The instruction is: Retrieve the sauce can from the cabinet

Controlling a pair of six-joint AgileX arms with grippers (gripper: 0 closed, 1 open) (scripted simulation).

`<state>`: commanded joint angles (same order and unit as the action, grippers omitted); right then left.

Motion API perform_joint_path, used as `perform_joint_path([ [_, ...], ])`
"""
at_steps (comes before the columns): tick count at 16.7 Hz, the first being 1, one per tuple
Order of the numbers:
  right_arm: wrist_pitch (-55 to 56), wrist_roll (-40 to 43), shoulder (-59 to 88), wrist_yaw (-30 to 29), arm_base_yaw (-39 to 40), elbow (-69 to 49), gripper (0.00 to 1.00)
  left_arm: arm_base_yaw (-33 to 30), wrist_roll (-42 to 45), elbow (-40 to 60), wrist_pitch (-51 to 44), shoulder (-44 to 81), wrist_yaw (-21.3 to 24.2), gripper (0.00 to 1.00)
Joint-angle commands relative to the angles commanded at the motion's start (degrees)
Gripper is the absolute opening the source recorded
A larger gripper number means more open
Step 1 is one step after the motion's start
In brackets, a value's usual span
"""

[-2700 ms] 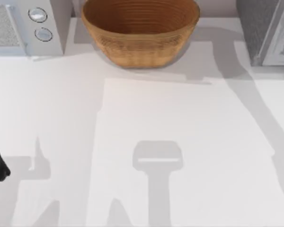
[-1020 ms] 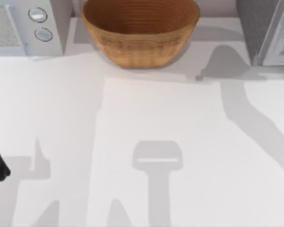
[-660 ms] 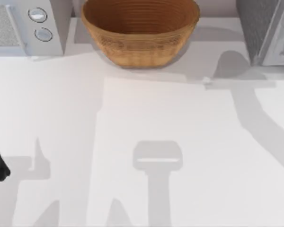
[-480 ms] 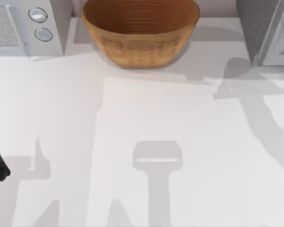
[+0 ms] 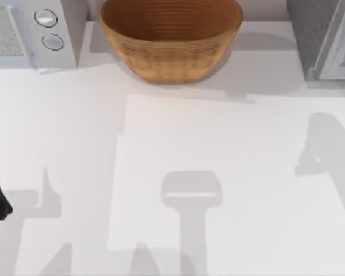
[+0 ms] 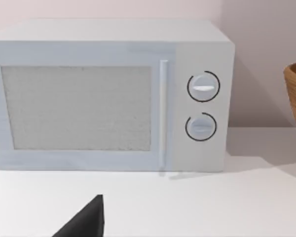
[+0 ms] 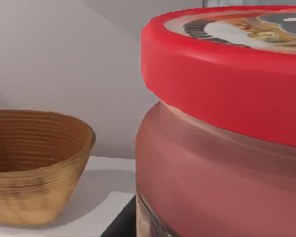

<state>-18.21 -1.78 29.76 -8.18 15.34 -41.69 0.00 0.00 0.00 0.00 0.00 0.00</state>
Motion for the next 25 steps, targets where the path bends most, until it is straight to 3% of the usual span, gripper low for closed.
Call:
perform_joint_path([
  [5, 11.1, 0.9, -18.5, 6.3, -9.6, 27.5, 0.00, 0.0, 0.0, 0.0, 0.0, 0.0, 0.0, 1.00],
  [9, 16.9, 1.6, -27.8, 8.1, -14.3, 39.3, 0.00, 0.0, 0.0, 0.0, 0.0, 0.0, 0.0, 1.00],
  [18, 18.2, 1.6, -29.3, 8.2, -15.1, 41.7, 0.00, 0.0, 0.0, 0.0, 0.0, 0.0, 0.0, 1.00],
  [25, 29.1, 1.5, -15.9, 12.9, -14.1, 39.2, 0.00, 0.0, 0.0, 0.0, 0.0, 0.0, 0.0, 1.00],
])
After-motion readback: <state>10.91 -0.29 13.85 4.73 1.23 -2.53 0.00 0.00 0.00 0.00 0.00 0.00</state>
